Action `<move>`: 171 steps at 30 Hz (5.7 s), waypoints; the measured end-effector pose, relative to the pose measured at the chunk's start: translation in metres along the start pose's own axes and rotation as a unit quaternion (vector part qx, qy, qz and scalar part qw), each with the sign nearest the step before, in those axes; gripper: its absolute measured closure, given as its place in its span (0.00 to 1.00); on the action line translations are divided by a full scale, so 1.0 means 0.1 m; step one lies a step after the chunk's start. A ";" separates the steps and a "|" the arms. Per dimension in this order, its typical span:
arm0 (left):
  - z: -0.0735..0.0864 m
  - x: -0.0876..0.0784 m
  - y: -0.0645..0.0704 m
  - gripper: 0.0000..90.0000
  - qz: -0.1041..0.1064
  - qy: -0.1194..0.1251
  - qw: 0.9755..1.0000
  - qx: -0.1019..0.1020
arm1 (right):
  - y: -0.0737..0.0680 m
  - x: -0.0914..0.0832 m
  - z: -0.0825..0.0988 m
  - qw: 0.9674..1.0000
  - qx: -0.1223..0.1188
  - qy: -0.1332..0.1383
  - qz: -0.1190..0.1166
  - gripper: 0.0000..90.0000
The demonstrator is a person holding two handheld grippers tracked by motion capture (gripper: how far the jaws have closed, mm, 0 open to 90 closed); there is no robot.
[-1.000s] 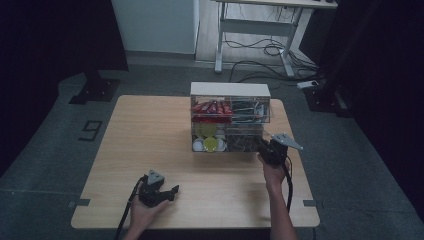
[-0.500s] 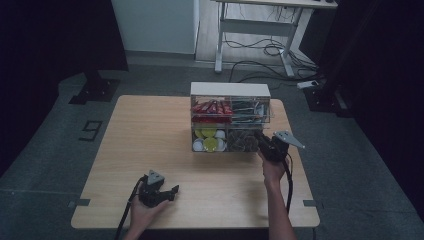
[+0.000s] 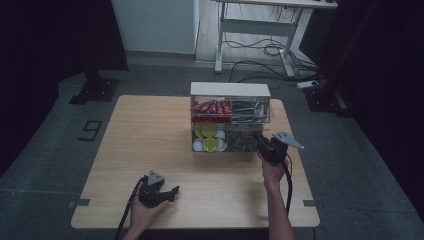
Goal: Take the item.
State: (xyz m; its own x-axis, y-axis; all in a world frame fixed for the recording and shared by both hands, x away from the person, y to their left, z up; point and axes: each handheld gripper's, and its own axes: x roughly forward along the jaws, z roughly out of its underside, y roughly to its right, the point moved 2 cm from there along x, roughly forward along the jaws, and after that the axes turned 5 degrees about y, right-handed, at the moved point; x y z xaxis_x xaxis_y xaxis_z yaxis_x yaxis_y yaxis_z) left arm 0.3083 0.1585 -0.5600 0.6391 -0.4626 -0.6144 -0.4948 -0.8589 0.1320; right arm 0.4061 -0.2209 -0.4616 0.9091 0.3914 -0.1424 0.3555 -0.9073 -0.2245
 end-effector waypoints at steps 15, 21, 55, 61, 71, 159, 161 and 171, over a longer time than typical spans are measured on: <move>-0.18 -0.01 0.19 0.35 0.002 0.023 1.000 0.008 | 0.06 0.01 0.04 1.000 0.004 -0.007 0.001 0.99; -0.44 -0.01 0.37 0.35 0.010 0.046 0.999 0.021 | 0.08 -0.02 0.02 1.000 0.008 -0.004 0.001 0.99; -1.00 0.30 0.70 0.36 -0.003 0.053 0.997 0.049 | 0.10 -0.03 0.01 1.000 0.012 0.002 -0.001 0.99; -1.07 0.36 0.71 0.36 -0.012 0.056 0.997 0.050 | 0.11 -0.03 0.01 1.000 0.012 0.001 -0.001 0.99; -1.20 0.46 0.74 0.36 -0.022 0.066 0.996 0.055 | 0.11 -0.03 0.02 1.000 0.015 0.001 -0.002 0.99; -1.40 0.90 0.75 0.40 -0.032 0.076 0.994 0.074 | 0.21 -0.05 0.03 1.000 0.030 0.006 0.005 0.99; -1.41 0.91 0.75 0.39 -0.027 0.079 0.994 0.072 | 0.22 -0.04 0.03 1.000 0.029 0.006 0.005 0.99; -1.43 0.95 0.71 0.37 -0.017 0.079 0.992 0.099 | 0.20 -0.04 0.03 1.000 0.029 0.005 0.003 0.99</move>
State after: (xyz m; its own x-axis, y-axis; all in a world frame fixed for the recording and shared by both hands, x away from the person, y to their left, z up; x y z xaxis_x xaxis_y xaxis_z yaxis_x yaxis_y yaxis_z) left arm 0.4186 0.0219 -0.4976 0.7348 -0.4756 -0.4836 -0.5664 -0.8225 -0.0519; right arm 0.4088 -0.2399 -0.4688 0.9133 0.3843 -0.1346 0.3371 -0.8990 -0.2794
